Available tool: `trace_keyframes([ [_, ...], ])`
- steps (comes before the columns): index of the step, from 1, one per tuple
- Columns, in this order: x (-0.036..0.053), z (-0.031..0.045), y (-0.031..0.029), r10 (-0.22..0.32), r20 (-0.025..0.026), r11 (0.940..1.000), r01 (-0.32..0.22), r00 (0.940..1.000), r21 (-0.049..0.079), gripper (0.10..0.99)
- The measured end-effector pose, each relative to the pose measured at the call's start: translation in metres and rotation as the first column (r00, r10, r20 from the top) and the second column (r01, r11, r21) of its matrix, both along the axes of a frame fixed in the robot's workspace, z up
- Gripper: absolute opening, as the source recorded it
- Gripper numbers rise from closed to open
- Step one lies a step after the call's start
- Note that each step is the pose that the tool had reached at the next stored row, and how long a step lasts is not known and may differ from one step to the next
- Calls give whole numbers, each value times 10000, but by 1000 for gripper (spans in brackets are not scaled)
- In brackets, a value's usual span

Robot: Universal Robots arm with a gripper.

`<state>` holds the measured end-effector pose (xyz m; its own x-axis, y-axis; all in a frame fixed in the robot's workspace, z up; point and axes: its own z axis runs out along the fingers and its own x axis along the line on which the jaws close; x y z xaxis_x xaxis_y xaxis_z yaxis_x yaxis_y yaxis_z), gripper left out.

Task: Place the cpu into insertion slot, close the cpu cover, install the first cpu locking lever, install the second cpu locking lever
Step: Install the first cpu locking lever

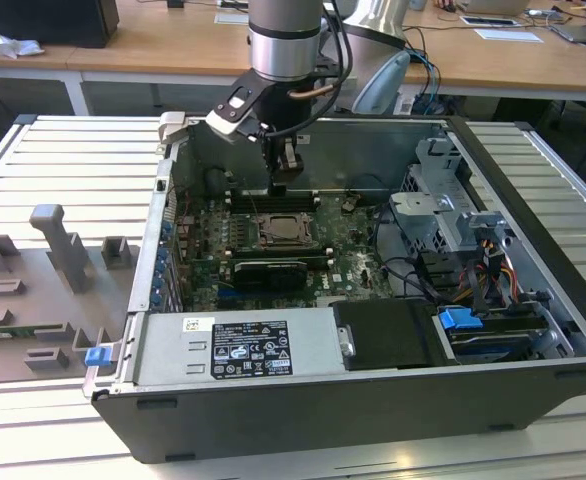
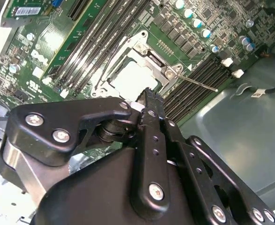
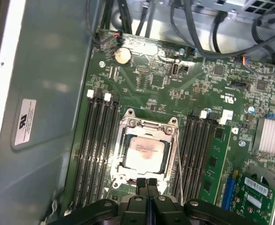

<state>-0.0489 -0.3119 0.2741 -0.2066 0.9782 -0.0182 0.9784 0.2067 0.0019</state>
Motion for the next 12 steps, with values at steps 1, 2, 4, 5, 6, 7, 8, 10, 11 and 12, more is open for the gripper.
trace_keyframes([
  [1, 0, 0, 0, 168, 0, 9999, -168, 9999, 0, 106],
  [2, 0, 0, 0, 429, 0, 9991, -429, 9991, 0, 106],
  [4, 0, 0, 0, 650, 0, 9979, -650, 9979, 1, 106],
  [5, 0, 0, 0, 770, 0, 9970, -770, 9970, 0, 106],
  [6, 0, 0, 0, 877, 0, 9962, -877, 9962, 0, 106],
  [7, 0, 0, 0, 1006, 0, 9949, -1006, 9949, 0, 106],
  [8, 0, 0, 0, 1107, 0, 9939, -1107, 9939, 0, 106],
  [10, 0, 0, 0, 1630, 0, 9866, -1630, 9866, 0, 106],
  [11, 0, 0, 0, 1779, 0, 9841, -1779, 9841, 0, 106],
  [12, 0, 0, 0, 1929, 0, 9812, -1929, 9812, 0, 106],
])
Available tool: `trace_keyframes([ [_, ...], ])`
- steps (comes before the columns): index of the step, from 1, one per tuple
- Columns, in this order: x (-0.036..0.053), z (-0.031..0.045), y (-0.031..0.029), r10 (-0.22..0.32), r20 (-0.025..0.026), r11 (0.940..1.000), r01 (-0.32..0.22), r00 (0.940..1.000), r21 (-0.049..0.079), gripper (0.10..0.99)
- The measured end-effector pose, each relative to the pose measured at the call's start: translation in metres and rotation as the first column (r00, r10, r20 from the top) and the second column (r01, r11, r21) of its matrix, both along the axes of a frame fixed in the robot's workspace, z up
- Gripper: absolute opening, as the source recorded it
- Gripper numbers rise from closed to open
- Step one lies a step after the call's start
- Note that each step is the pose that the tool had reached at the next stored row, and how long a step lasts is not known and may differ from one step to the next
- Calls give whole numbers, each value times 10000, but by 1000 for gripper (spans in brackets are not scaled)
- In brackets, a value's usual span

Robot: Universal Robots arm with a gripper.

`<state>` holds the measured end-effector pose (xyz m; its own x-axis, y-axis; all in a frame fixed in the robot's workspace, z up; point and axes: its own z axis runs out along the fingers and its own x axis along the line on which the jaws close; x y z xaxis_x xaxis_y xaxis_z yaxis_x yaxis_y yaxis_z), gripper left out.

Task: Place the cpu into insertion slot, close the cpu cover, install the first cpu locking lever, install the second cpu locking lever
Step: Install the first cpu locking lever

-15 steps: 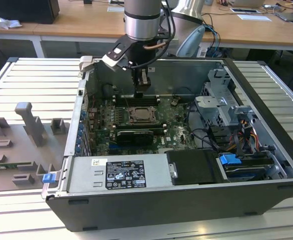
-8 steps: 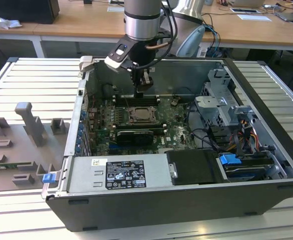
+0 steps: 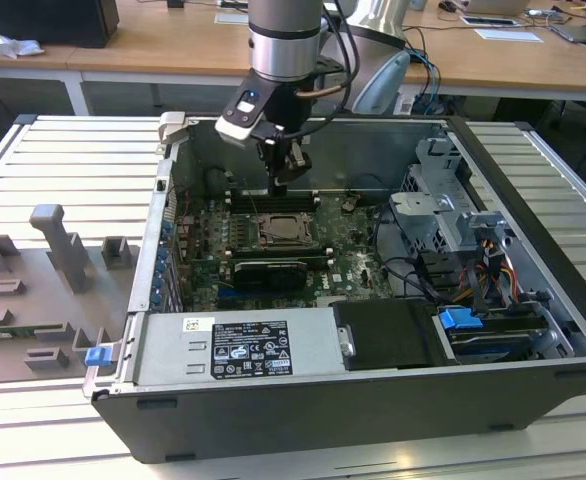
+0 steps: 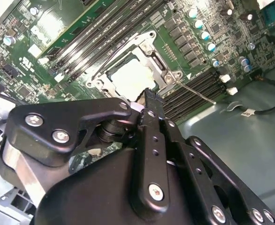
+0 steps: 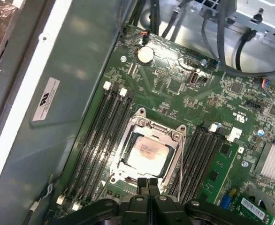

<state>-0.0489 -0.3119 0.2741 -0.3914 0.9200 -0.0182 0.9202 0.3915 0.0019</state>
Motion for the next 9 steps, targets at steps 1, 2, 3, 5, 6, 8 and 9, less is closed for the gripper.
trace_keyframes([
  [1, 0, 0, 0, 194, 0, 9998, -194, 9998, 0, 106],
  [2, 0, 0, 0, 387, -1, 9993, -387, 9993, 0, 106],
  [3, 0, 0, 0, 578, 0, 9983, -578, 9983, 0, 106],
  [5, 0, 0, 0, 746, 0, 9972, -746, 9972, 0, 106],
  [6, 0, 0, 0, 809, 0, 9967, -809, 9967, 0, 106],
  [8, 0, 0, 0, 960, 0, 9954, -960, 9954, 1, 106],
  [9, 0, 0, 0, 1032, -1, 9947, -1032, 9947, 0, 106],
])
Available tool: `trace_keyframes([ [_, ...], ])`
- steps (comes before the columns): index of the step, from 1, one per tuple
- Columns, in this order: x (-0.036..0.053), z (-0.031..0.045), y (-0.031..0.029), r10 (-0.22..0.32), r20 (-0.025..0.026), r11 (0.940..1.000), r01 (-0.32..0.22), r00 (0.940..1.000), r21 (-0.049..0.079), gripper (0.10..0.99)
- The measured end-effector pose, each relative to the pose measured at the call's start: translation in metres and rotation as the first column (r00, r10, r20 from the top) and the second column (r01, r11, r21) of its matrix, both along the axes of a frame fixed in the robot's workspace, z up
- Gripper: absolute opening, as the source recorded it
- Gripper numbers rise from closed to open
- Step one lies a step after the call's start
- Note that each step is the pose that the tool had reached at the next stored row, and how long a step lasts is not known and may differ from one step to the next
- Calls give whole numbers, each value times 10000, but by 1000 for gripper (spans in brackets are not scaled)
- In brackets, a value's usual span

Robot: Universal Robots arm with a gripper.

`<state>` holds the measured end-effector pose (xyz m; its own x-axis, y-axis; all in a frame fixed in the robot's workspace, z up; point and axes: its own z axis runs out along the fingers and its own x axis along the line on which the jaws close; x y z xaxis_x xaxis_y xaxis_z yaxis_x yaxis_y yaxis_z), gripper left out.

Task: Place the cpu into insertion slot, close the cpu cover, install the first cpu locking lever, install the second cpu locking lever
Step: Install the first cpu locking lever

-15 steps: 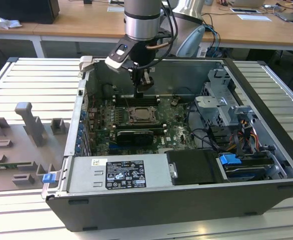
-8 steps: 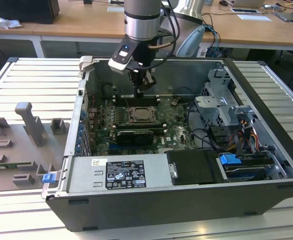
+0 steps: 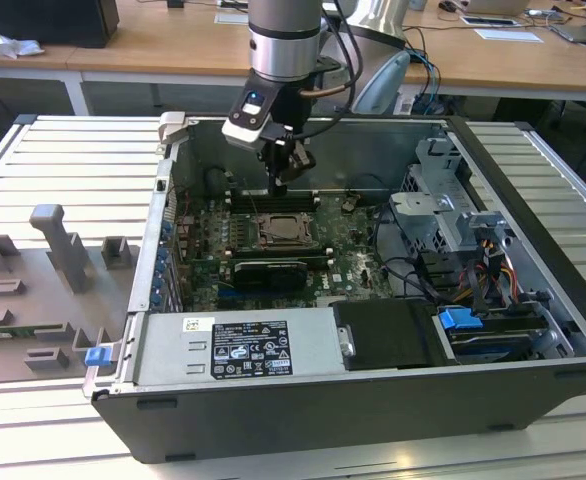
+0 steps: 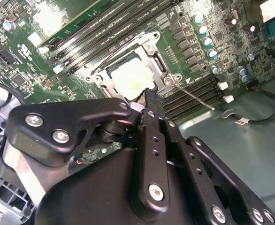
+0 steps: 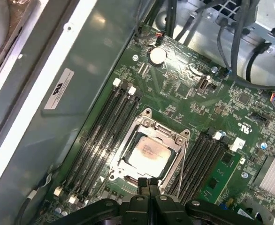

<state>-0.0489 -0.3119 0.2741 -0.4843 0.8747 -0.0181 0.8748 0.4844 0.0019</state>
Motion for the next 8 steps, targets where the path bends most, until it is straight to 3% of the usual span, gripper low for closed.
trace_keyframes([
  [4, 0, 0, 0, 770, 1, 9970, -770, 9970, 0, 106],
  [8, 0, 0, 0, 1613, 0, 9869, -1613, 9869, 0, 106],
])
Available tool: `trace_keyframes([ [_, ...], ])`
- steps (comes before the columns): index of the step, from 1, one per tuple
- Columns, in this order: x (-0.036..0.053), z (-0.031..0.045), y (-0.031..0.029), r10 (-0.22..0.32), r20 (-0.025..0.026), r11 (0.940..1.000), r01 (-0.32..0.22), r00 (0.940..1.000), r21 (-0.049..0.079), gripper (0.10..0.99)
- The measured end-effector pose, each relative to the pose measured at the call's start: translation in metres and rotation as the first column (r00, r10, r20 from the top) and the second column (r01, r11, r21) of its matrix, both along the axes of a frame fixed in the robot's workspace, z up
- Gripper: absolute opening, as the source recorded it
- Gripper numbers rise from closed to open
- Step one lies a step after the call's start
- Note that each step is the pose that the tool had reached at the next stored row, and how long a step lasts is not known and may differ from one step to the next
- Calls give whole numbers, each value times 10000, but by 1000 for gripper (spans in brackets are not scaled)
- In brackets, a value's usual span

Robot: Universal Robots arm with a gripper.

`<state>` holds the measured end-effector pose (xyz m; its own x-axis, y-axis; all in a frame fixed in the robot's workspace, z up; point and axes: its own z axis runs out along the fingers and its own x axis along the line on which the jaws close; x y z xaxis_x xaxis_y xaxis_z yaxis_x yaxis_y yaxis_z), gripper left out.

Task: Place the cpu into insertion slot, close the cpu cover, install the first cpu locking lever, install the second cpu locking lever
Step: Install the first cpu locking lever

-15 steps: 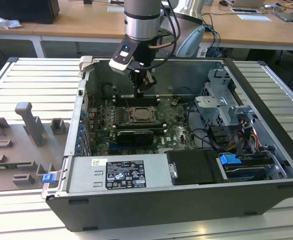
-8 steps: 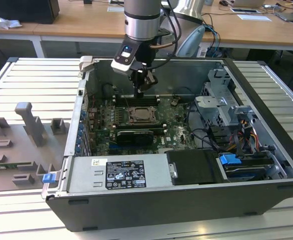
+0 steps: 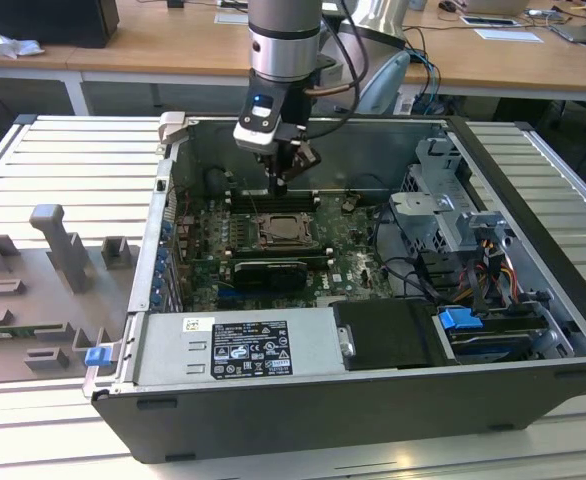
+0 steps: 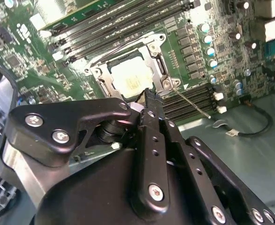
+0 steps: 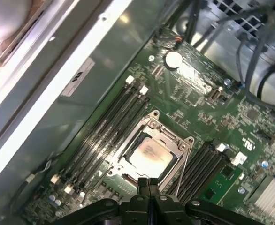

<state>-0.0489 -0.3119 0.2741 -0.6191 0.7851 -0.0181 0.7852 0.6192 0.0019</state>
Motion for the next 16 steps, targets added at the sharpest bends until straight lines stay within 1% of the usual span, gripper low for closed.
trace_keyframes([
  [3, 0, 0, 0, 484, 1, 9988, -484, 9988, 0, 106],
  [4, 0, 0, 0, 723, 0, 9974, -723, 9974, 0, 106],
  [6, 0, 0, 0, 1002, 0, 9950, -1002, 9950, 1, 106],
  [7, 0, 0, 0, 1233, 0, 9924, -1233, 9924, 0, 106],
  [9, 0, 0, 0, 1516, 0, 9884, -1516, 9884, 0, 106],
  [11, 0, 0, 0, 1847, 0, 9828, -1847, 9828, 0, 106],
  [12, 0, 0, 0, 2049, 0, 9788, -2049, 9788, 0, 106],
  [16, 0, 0, 0, 2477, 0, 9688, -2477, 9688, 0, 106],
])
